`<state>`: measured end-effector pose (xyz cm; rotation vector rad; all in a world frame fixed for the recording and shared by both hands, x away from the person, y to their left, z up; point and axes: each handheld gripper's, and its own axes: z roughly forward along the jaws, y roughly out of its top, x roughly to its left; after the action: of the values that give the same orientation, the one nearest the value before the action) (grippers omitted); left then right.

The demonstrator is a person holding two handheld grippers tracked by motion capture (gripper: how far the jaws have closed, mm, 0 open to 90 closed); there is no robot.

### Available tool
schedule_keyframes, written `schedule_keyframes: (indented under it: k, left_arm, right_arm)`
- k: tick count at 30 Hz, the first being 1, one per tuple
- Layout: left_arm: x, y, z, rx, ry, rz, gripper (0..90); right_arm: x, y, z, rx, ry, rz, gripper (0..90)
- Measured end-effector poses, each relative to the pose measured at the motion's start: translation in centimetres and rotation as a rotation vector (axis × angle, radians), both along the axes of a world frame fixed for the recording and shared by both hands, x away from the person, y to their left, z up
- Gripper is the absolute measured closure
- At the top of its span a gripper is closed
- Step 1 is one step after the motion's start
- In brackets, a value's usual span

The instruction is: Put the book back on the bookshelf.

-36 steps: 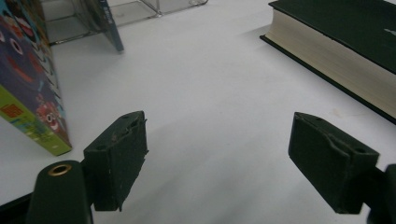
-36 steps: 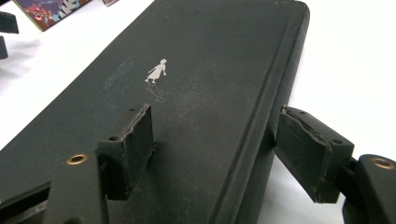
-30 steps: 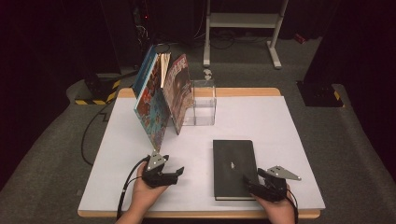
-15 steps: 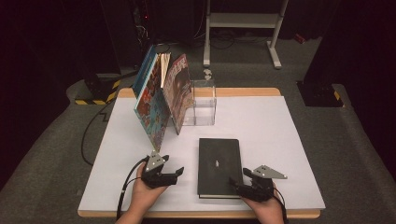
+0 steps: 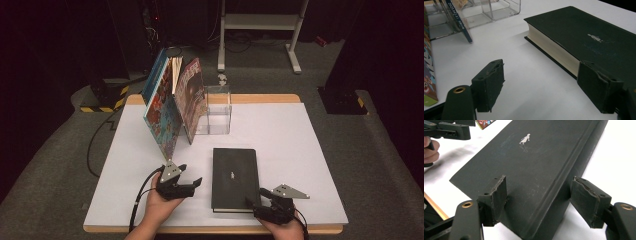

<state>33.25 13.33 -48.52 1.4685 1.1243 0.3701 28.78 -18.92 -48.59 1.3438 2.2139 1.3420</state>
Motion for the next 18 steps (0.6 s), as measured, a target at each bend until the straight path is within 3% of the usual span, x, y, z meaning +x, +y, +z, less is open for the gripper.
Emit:
schedule_keyframes:
  k: [3,12,14,15,18]
  left_arm:
    - [-0.1,0.1,0.0,-0.011,0.001,0.007,21.9]
    - [-0.9,1.5,0.0,-0.020,0.002,0.039,21.9]
    - [-0.9,1.7,0.1,-0.024,-0.001,0.041,22.0]
    - [-0.9,1.9,0.2,-0.032,-0.004,0.045,22.1]
    - [-0.8,1.9,0.2,-0.041,-0.003,0.043,22.4]
  right_arm:
    - [0.1,0.2,0.0,-0.001,-0.003,-0.002,30.0]
    - [2.6,3.7,0.1,-0.007,-0.004,0.069,30.3]
    - [2.7,3.9,0.1,-0.005,-0.006,0.064,30.2]
    - [2.5,3.7,0.0,-0.004,-0.022,0.084,29.8]
    - [1.8,3.1,-0.1,0.010,-0.008,0.118,29.2]
